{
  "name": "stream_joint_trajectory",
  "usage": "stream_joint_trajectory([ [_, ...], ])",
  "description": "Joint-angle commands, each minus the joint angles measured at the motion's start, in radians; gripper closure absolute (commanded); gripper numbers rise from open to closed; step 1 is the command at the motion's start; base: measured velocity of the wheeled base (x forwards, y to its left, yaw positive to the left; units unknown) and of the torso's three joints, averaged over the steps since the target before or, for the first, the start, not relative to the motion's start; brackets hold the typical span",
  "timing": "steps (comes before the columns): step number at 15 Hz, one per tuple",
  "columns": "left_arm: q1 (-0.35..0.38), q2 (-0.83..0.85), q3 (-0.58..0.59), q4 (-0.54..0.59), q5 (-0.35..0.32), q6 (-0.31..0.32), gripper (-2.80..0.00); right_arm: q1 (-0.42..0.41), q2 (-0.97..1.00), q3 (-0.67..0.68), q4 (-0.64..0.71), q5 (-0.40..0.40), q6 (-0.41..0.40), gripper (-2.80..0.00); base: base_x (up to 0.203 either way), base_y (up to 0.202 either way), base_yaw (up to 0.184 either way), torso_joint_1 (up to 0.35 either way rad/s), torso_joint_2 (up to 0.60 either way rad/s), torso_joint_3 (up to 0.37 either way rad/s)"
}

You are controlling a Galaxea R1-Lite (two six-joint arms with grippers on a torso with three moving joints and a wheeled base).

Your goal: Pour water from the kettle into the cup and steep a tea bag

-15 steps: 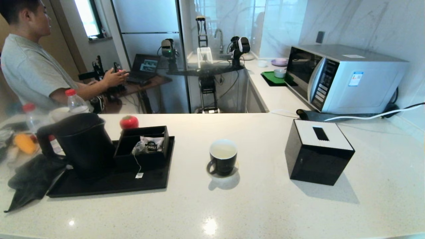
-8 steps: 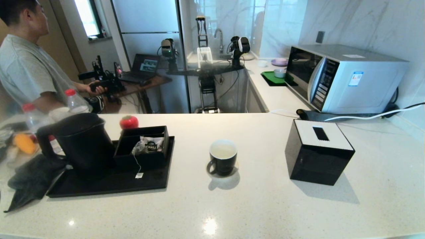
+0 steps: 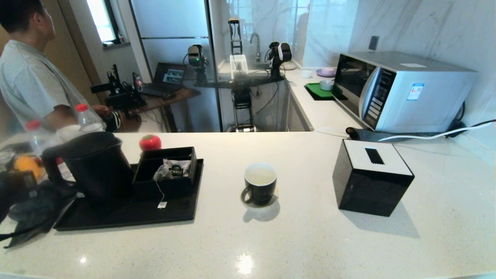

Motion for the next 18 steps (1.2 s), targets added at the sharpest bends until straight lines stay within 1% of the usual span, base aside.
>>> stream_joint_trajectory([
  [1,0.100,0.264,0.024,-0.368,-0.049,0.066,0.00,-0.001,0.001,0.000,0.000,0.001,-0.001,0.00,0.000,0.000,0.000,0.000,0.00,0.000],
  [2,0.155,0.307,0.029,-0.473,-0.105,0.095,0.00,0.000,0.001,0.000,0.000,0.001,-0.001,0.00,0.000,0.000,0.000,0.000,0.00,0.000],
  [3,0.202,0.321,0.036,-0.514,-0.173,0.115,0.00,0.000,0.001,0.000,0.000,0.001,-0.001,0.00,0.000,0.000,0.000,0.000,0.00,0.000],
  [5,0.289,0.329,0.046,-0.551,-0.309,0.135,0.00,0.000,0.001,0.000,0.000,0.001,-0.001,0.00,0.000,0.000,0.000,0.000,0.00,0.000],
  [7,0.347,0.355,0.072,-0.609,-0.446,0.140,0.00,0.000,0.001,0.000,0.000,0.001,-0.001,0.00,0.000,0.000,0.000,0.000,0.00,0.000],
  [8,0.365,0.381,0.092,-0.668,-0.488,0.141,0.00,-0.001,0.001,0.000,0.000,0.001,-0.001,0.00,0.000,0.000,0.000,0.000,0.00,0.000],
  [9,0.379,0.411,0.116,-0.721,-0.516,0.141,0.00,0.000,0.001,0.000,0.000,0.001,-0.001,0.00,0.000,0.000,0.000,0.000,0.00,0.000],
  [10,0.393,0.423,0.149,-0.739,-0.544,0.143,0.00,0.000,0.001,0.000,0.000,0.001,-0.001,0.00,0.000,0.000,0.000,0.000,0.00,0.000],
  [11,0.401,0.424,0.174,-0.744,-0.568,0.145,-2.80,0.000,0.001,0.000,0.000,0.001,-0.001,0.00,0.000,0.000,0.000,0.000,0.00,0.000],
  [13,0.405,0.428,0.198,-0.745,-0.595,0.147,-2.80,0.000,0.001,0.000,0.000,0.001,-0.001,0.00,0.000,0.000,0.000,0.000,0.00,0.000],
  [17,0.407,0.476,0.186,-0.745,-0.598,0.146,-2.80,-0.001,0.001,0.000,0.000,0.001,-0.001,0.00,0.000,0.000,0.000,0.000,0.00,0.000],
  [18,0.406,0.493,0.176,-0.745,-0.608,0.146,-2.80,-0.001,0.001,0.000,0.000,0.001,-0.001,0.00,0.000,0.000,0.000,0.000,0.00,0.000],
])
